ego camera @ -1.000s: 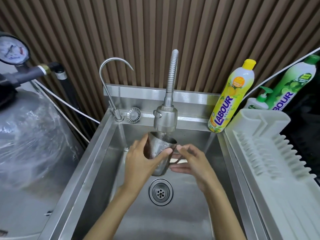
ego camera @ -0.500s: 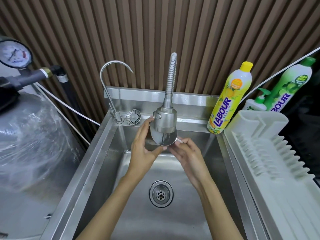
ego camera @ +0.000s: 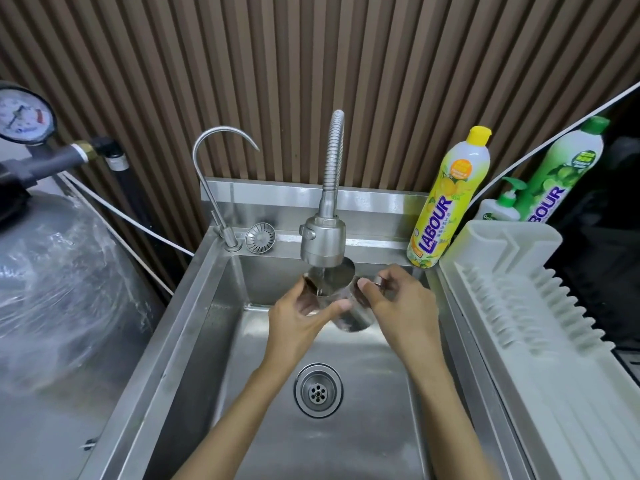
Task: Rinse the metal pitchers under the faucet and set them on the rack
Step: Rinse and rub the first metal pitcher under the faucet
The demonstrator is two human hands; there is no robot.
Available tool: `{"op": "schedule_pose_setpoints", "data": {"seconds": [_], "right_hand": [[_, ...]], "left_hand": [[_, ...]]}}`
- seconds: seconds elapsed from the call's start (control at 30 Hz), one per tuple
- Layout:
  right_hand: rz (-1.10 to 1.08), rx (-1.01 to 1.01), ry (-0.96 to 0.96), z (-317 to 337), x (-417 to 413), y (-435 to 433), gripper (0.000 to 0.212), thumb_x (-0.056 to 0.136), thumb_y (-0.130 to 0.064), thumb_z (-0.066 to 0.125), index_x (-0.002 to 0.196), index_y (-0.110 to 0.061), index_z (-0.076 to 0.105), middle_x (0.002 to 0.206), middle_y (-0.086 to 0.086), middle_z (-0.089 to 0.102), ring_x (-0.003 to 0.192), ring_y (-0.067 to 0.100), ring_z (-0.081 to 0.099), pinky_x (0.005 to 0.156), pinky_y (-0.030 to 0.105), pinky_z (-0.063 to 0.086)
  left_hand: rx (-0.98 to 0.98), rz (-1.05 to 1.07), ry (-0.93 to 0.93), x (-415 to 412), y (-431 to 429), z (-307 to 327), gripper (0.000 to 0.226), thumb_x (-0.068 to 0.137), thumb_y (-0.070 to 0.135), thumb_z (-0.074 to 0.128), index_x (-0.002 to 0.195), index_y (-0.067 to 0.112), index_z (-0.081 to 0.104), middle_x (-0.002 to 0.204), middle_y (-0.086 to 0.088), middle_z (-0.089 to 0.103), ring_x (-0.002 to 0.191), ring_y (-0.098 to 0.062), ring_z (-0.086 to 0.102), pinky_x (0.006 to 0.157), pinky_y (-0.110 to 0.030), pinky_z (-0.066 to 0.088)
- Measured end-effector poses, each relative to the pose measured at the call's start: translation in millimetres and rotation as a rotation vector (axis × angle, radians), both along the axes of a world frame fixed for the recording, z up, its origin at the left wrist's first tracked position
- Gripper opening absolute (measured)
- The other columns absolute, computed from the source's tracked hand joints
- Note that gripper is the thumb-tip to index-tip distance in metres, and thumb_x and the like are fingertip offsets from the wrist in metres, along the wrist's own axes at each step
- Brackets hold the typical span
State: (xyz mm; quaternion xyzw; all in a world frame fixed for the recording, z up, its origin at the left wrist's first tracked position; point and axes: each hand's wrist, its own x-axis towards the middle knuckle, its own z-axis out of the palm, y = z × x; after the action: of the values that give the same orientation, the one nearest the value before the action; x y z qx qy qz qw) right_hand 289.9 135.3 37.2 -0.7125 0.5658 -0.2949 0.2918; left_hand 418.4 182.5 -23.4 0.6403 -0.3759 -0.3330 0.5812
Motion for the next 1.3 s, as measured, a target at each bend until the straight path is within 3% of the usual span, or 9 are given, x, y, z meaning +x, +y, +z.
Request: {"op": "schedule_pose_setpoints", "data": {"seconds": [0.13, 0.3, 0.53, 0.67, 0.73, 0.83, 0.97, 1.1, 1.3], "right_hand": [[0.055, 0.17, -0.494, -13.4, 7.6, 0.6, 0.022, 0.086, -0.011, 0.063, 0.069, -0.018, 0.05, 0.102, -0.007, 0.069, 0.087, -0.004, 0.061, 0.076, 0.01, 0.044], [0.214, 0.673, -1.058, -45.3, 17.4, -4.7, 0.018, 0.087, -0.009, 0.057, 0.073, -0.009, 0.046, 0.1, 0.019, 0.065, 0.093, 0.031, 0.066, 0.095, 0.042, 0.051], [0.108, 0.584, -0.627, -28.8, 3.3, -4.9, 0.024, 0.087, -0.022, 0.064, 0.086, 0.0, 0.057, 0.08, 0.008, 0.074, 0.063, 0.037, 0.07, 0.062, 0.04, 0.061], [0.013, 0.201, -0.24, -14.4, -6.2, -3.9, 0.023, 0.078, -0.035, 0.07, 0.066, -0.02, 0.057, 0.075, 0.005, 0.071, 0.066, 0.034, 0.069, 0.069, 0.046, 0.058], [0.0, 0.076, -0.127, -9.4, -7.5, -0.7, 0.029, 0.079, -0.036, 0.069, 0.06, -0.025, 0.05, 0.072, -0.001, 0.068, 0.071, 0.025, 0.067, 0.07, 0.031, 0.052], [0.023, 0.076, -0.292, -8.0, -4.1, 0.2, 0.029, 0.082, -0.019, 0.068, 0.061, -0.023, 0.048, 0.089, -0.01, 0.069, 0.073, -0.004, 0.062, 0.064, 0.006, 0.041], [0.167, 0.386, -0.819, -32.3, 8.2, -6.1, 0.029, 0.084, -0.002, 0.062, 0.063, -0.013, 0.046, 0.116, -0.002, 0.067, 0.107, 0.008, 0.063, 0.097, 0.033, 0.047], [0.243, 0.662, -1.067, -47.9, 18.2, -7.1, 0.021, 0.089, -0.006, 0.054, 0.072, -0.01, 0.044, 0.11, 0.015, 0.067, 0.101, 0.034, 0.065, 0.1, 0.044, 0.047], [0.12, 0.594, -0.727, -25.7, 5.1, -6.2, 0.022, 0.089, -0.02, 0.061, 0.09, 0.002, 0.056, 0.089, 0.015, 0.071, 0.069, 0.038, 0.07, 0.065, 0.036, 0.061]], "left_hand": [[-0.184, 0.016, 0.123, -1.9, -8.5, -4.5, 0.077, 0.056, 0.01, 0.086, 0.123, 0.029, 0.051, 0.113, -0.001, 0.068, 0.106, -0.013, 0.065, 0.091, -0.022, 0.049], [-0.202, 0.168, -0.338, 6.6, -0.8, 5.9, 0.084, 0.053, 0.034, 0.077, 0.129, 0.042, 0.042, 0.119, 0.018, 0.047, 0.115, -0.004, 0.044, 0.099, -0.036, 0.043], [0.048, 0.326, -0.42, -1.7, 13.1, 3.6, 0.107, 0.041, 0.078, 0.058, 0.131, 0.022, 0.052, 0.09, 0.004, 0.044, 0.093, -0.012, 0.049, 0.085, -0.023, 0.04], [0.056, 0.175, -0.239, -9.2, 10.3, -4.7, 0.067, 0.046, 0.072, 0.065, 0.102, 0.036, 0.062, 0.088, 0.006, 0.063, 0.086, -0.009, 0.064, 0.074, -0.015, 0.048], [-0.014, 0.072, -0.047, -9.1, 3.8, -8.2, 0.062, 0.05, 0.05, 0.084, 0.104, 0.029, 0.063, 0.095, 0.002, 0.072, 0.09, -0.009, 0.069, 0.084, -0.026, 0.055], [-0.135, 0.009, 0.103, -8.7, -4.8, -8.6, 0.067, 0.06, 0.009, 0.084, 0.121, 0.016, 0.056, 0.109, -0.005, 0.07, 0.104, -0.015, 0.066, 0.095, -0.028, 0.05], [-0.285, 0.093, -0.008, 1.5, -10.2, -2.8, 0.088, 0.059, -0.005, 0.077, 0.121, 0.049, 0.047, 0.123, 0.013, 0.06, 0.117, -0.01, 0.057, 0.097, -0.023, 0.046], [-0.281, 0.191, -0.388, 6.3, 2.4, 10.3, 0.085, 0.058, 0.013, 0.076, 0.122, 0.05, 0.036, 0.116, 0.023, 0.043, 0.114, 0.008, 0.044, 0.094, -0.003, 0.032], [-0.043, 0.341, -0.433, -4.6, 9.5, 12.1, 0.101, 0.043, 0.07, 0.064, 0.132, 0.024, 0.05, 0.095, 0.003, 0.04, 0.093, -0.009, 0.047, 0.085, -0.015, 0.034]]}}
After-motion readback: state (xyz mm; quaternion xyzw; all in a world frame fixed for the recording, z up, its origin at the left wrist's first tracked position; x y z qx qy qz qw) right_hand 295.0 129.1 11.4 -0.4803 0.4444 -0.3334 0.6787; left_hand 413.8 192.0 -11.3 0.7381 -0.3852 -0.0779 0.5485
